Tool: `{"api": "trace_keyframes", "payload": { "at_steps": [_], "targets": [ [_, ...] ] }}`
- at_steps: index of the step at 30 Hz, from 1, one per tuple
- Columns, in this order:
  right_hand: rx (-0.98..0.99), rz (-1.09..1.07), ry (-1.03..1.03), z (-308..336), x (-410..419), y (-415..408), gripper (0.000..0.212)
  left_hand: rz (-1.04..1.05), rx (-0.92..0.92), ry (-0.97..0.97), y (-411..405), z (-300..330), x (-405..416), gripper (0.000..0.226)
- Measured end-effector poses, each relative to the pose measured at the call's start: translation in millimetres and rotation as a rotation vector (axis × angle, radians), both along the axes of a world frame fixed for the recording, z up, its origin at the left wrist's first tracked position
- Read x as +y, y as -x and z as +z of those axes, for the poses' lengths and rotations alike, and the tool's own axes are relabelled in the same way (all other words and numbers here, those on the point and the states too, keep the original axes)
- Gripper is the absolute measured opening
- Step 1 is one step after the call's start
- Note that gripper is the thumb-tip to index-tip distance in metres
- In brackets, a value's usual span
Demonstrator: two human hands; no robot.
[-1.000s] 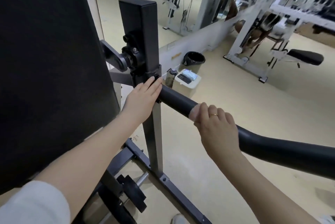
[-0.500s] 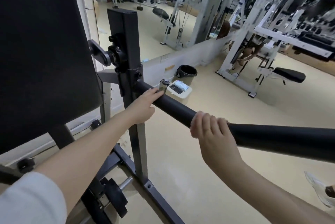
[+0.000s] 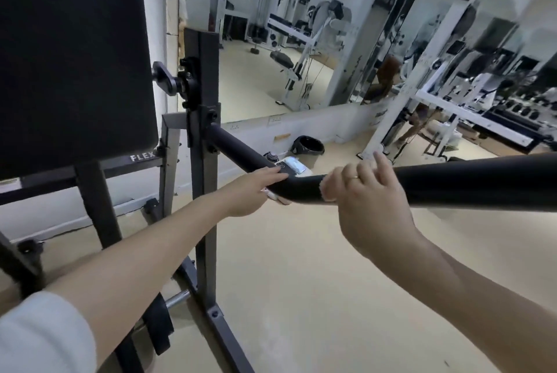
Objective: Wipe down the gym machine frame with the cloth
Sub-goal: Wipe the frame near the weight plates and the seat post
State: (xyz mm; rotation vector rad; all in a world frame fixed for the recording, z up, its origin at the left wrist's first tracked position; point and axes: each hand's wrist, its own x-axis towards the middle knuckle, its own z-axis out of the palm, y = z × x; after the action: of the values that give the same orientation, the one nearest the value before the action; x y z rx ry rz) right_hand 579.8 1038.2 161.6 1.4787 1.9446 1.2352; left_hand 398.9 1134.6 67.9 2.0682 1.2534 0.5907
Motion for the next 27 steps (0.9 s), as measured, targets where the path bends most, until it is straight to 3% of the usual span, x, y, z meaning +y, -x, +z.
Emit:
{"api": "trace_keyframes", "payload": {
  "at_steps": [2, 5, 7, 11, 15, 20, 24, 27],
  "targets": [
    [0.015, 0.044, -0.066, 3, -3, -2, 0.042, 0.005, -0.039, 0.011, -12, 3, -12, 0.067],
    [-0.003, 0.134, 0.092, -7, 6, 7, 0.049, 0.038, -0.099, 0.032, -22, 10, -27, 0.069],
    [-0.05, 0.136, 0.09, -3, 2, 1, 0.052, 0.035, -0.116, 0.034, -27, 15, -35, 0.07],
    [0.01, 0.128, -0.171, 18, -29, -49, 0.059, -0.021, -0.122, 0.021, -35, 28, -51, 0.075],
    [0.126, 0.168, -0.252, 32, -41, -42, 0.064, -0.084, -0.133, -0.067, -50, 46, -51, 0.081],
    [0.107, 0.202, -0.079, 30, -30, -31, 0.051, -0.121, -0.095, -0.105, -55, 49, -50, 0.084],
    [0.202, 0.243, -0.427, 56, -51, -74, 0.042, -0.095, -0.042, -0.106, -53, 51, -47, 0.077],
    [0.16, 0.228, -0.45, 53, -52, -69, 0.044, -0.052, -0.047, -0.115, -57, 57, -56, 0.074]
  ]
}}
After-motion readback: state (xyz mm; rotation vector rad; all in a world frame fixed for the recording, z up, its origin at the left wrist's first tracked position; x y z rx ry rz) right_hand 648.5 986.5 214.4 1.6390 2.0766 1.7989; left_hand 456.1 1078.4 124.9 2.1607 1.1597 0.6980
